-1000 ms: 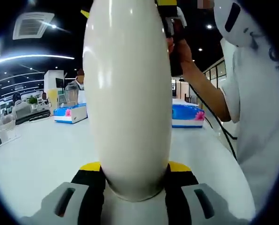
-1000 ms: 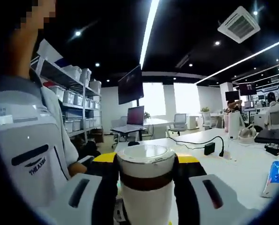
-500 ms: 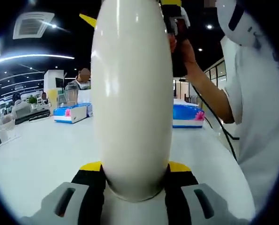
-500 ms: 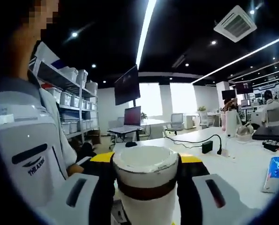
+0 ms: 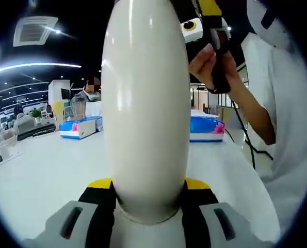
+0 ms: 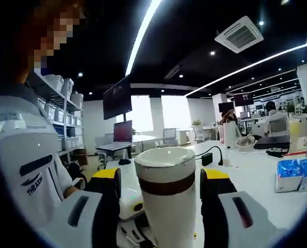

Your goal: Grasp the water cup twist off the cup lid place the cup lid on the table

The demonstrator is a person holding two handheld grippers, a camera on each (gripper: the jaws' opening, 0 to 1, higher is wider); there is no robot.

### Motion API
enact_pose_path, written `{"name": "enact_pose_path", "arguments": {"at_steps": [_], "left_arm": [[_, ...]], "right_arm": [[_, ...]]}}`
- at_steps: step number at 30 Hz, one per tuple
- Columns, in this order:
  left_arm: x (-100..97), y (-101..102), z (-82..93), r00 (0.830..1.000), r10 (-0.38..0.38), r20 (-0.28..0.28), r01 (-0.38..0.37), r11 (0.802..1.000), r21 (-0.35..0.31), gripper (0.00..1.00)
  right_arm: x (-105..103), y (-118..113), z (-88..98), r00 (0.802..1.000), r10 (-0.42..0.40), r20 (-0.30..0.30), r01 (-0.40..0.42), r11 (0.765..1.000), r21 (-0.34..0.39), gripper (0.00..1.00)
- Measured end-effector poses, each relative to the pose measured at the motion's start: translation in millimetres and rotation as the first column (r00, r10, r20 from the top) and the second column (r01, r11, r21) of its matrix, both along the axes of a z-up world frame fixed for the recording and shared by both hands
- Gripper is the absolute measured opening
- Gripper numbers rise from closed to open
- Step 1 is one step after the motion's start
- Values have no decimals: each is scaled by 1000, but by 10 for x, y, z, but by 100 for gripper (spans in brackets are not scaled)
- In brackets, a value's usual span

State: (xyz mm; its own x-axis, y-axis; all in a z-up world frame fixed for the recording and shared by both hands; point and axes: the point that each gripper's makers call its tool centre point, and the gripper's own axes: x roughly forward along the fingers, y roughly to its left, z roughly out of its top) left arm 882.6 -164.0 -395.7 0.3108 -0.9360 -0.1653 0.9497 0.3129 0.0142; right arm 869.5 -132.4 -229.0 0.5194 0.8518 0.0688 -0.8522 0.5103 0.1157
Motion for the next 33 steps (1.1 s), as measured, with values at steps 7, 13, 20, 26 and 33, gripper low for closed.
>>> {"name": "enact_pose_path", "arguments": {"at_steps": [7, 13, 20, 26, 33], "left_arm": [[49, 54, 179, 1000, 16, -16, -17, 995, -98, 60], [13, 44, 184, 1000, -1, -18, 0, 995, -102, 50], [4, 31, 180, 1000, -4, 13, 5, 996, -92, 49], [-1, 31, 176, 1000, -5, 24, 7, 996, -86, 49], [-8, 39, 170, 999, -4, 32, 7, 997, -82, 49]], "right_arm": [[-21, -49, -105, 997, -74, -33, 73, 997, -19, 66], [-41, -55, -12, 987, -163, 1, 163, 985, -61, 68], [38, -26, 137, 964, -256, 71, 263, 957, -120, 69], [122, -57, 219, 951, -307, 44, 310, 947, -79, 62], [152, -11, 193, 945, -325, 30, 327, 938, -114, 51]]}}
